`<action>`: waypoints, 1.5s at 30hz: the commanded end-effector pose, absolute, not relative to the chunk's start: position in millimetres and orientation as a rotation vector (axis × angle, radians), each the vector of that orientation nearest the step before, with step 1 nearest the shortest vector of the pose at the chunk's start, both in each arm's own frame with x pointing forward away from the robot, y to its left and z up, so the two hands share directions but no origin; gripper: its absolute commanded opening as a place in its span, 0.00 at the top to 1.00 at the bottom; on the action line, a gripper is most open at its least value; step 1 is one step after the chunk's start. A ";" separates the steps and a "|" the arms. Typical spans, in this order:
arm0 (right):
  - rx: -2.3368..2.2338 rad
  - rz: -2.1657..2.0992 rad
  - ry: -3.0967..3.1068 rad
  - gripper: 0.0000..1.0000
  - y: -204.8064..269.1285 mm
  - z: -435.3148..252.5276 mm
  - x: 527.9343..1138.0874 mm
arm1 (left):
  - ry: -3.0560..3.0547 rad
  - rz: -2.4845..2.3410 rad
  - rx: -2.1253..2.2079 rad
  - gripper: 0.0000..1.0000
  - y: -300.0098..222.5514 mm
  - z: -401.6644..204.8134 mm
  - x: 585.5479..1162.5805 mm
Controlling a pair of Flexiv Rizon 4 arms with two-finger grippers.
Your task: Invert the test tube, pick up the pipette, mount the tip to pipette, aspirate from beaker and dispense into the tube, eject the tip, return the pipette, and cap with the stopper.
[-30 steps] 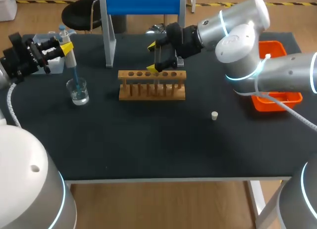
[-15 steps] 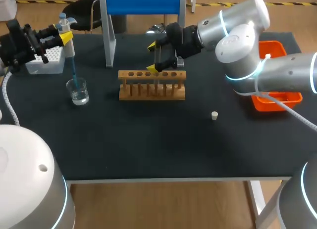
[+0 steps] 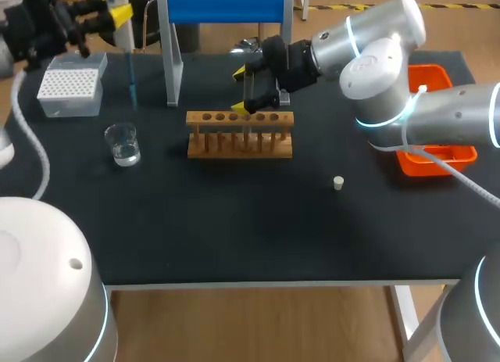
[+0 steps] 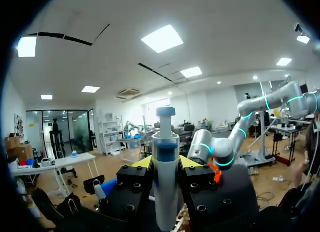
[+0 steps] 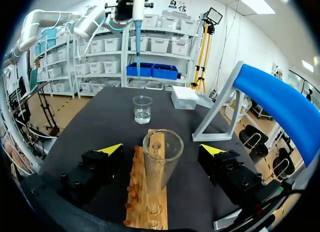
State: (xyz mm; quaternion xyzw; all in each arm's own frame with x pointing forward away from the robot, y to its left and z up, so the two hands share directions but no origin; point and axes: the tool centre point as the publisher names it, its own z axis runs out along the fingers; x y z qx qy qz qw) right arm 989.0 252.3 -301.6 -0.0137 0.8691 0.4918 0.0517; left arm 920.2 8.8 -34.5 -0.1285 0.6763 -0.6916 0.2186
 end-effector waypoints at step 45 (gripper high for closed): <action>-0.043 1.492 2.649 0.00 251.9 -300.5 989.5 | 2.003 -2.144 -0.094 1.00 -151.3 44.9 962.9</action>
